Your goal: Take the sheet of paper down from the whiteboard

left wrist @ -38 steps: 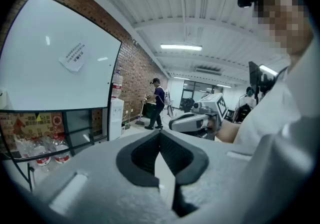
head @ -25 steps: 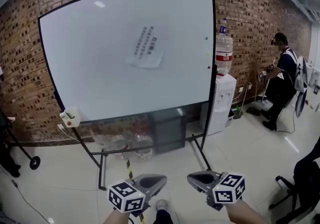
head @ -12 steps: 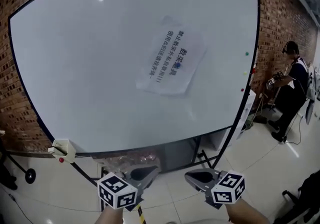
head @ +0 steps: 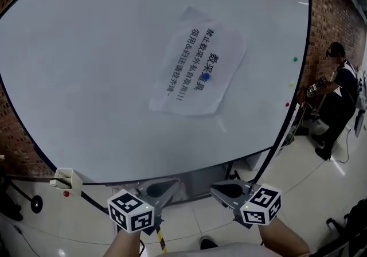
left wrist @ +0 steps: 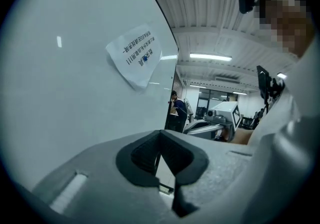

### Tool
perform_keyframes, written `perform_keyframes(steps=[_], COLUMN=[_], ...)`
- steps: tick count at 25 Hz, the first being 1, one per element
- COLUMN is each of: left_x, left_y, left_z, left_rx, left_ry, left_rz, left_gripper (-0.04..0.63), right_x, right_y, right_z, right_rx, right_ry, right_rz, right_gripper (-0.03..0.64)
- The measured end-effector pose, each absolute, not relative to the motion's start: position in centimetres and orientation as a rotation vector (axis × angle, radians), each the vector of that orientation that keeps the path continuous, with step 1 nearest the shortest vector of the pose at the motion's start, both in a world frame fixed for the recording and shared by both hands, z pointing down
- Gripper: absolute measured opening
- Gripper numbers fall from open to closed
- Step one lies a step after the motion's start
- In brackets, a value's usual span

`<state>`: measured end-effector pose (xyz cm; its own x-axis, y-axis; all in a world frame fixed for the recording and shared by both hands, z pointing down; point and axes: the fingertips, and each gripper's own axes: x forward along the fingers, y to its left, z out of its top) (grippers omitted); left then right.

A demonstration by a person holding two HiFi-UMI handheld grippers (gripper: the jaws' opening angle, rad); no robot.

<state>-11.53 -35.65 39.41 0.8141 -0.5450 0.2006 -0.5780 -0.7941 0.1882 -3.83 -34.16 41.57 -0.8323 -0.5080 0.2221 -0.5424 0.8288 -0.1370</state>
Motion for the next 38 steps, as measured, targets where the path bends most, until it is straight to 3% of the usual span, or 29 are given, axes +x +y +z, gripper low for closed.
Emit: perform_keyframes(steps=[6,11,16,29,31,33,35,38], left_x=[-12.1,-14.2,-16.3,-16.0,-16.0,-15.9,-15.8,-15.7], left_y=[-40.9,-45.8,-48.5,-50.8,-50.9,-50.9,-50.8,-50.7], left_z=[34.5,29.3,25.7,24.0,23.8,23.6,23.6,23.6], left_rx=[2.824,2.874,2.818,2.795,2.789,2.787,2.790,2.787], left_ry=[-0.983,-1.206,-1.352,-1.346,-1.347,-1.345,-1.338,-1.331], left_rz=[0.182,0.115,-0.032,-0.132,-0.149,-0.164,-0.167,-0.160], left_gripper=[0.025,0.181,0.200,0.188,0.142,0.056,0.004,0.003], right_x=[-3.3,-3.5,-3.7,-2.9,-2.6,-2.5,-2.4,-2.5], right_y=[-40.3,-43.7,-45.6,-47.6,-48.0,-48.5,-49.0,-49.8], right_z=[37.3,35.4,34.4,29.8,28.5,26.9,24.9,21.8], right_rx=[0.805,0.747,0.696,0.727,0.769,0.824,0.897,1.034], right_ry=[-2.904,-2.946,-2.967,-3.000,-2.989,-2.965,-2.923,-2.802], right_rz=[0.149,0.076,0.046,-0.160,-0.241,-0.352,-0.496,-0.748], right_gripper=[0.000,0.000,0.000,0.000,0.000,0.002,0.035,0.048])
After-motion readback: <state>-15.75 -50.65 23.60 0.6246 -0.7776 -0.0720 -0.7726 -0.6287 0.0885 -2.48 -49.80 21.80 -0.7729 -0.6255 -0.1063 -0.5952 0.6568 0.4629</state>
